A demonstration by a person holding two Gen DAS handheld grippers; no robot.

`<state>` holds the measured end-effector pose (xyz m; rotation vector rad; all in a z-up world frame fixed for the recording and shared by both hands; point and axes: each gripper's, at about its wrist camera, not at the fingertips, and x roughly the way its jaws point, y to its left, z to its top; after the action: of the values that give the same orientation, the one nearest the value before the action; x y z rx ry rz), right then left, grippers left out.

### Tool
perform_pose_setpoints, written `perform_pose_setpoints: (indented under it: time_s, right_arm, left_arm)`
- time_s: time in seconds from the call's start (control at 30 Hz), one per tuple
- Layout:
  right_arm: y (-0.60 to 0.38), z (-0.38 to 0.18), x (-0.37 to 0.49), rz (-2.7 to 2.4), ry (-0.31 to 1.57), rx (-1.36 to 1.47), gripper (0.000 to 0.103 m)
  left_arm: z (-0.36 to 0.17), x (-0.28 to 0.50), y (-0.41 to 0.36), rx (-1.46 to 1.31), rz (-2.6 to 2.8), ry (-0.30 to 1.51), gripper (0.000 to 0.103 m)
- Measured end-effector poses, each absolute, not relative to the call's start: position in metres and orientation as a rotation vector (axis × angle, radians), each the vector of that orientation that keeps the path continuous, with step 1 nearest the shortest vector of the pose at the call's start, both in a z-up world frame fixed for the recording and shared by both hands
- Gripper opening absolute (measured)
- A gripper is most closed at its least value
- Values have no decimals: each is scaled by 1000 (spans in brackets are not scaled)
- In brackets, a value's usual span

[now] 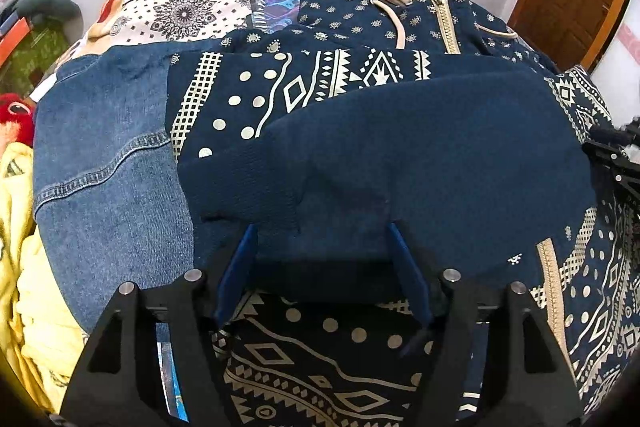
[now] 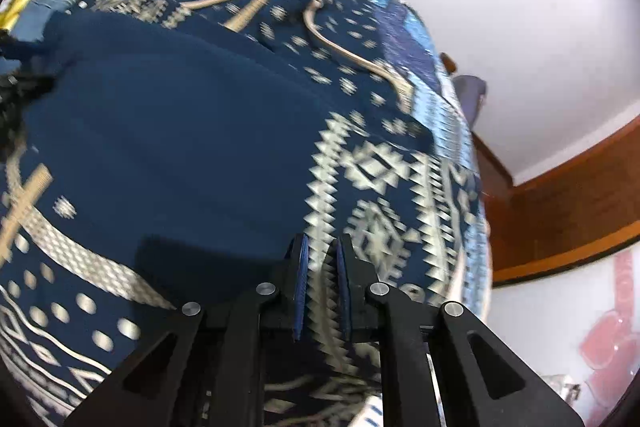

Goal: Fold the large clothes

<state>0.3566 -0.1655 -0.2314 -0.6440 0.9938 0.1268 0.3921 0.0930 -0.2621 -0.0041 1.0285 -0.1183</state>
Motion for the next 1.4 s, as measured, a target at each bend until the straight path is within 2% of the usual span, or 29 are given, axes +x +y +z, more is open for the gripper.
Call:
perform_pose_setpoints:
  time_s: [0.03, 0.1, 0.13, 0.17, 0.3, 0.53, 0.67, 0.83, 1.1, 1.4]
  right_arm:
    - [-172, -230, 356, 109, 988, -635, 26]
    - [-187, -225, 354, 41, 946, -630, 82]
    - [-198, -224, 354, 11, 938, -621, 95]
    - [-208, -224, 354, 3, 941, -595, 102]
    - [-250, -215, 355, 33, 1024, -407, 102]
    - [-254, -171, 353, 85, 941, -314, 102]
    - [-233, -137, 374, 150, 873, -243, 102]
    - [-207, -111, 412, 200, 826, -175, 102]
    - [-169, -111, 490, 238, 827, -143, 102]
    - [-144, -166, 590, 262, 995, -14, 102]
  left_arm:
    - [-262, 392, 92, 2, -115, 1027, 70]
    - [-262, 393, 90, 12, -106, 1026, 70]
    - [-263, 392, 90, 14, -104, 1027, 70]
    - [-262, 393, 91, 12, -100, 1030, 70]
    - [-252, 392, 91, 24, -83, 1040, 69]
    - [-200, 399, 86, 130, -51, 951, 70]
    - [-166, 417, 88, 131, -58, 888, 77]
    - [-142, 455, 95, 65, -72, 847, 80]
    - [-157, 547, 110, -94, -82, 912, 81]
    - [-207, 630, 97, -173, -107, 1021, 81]
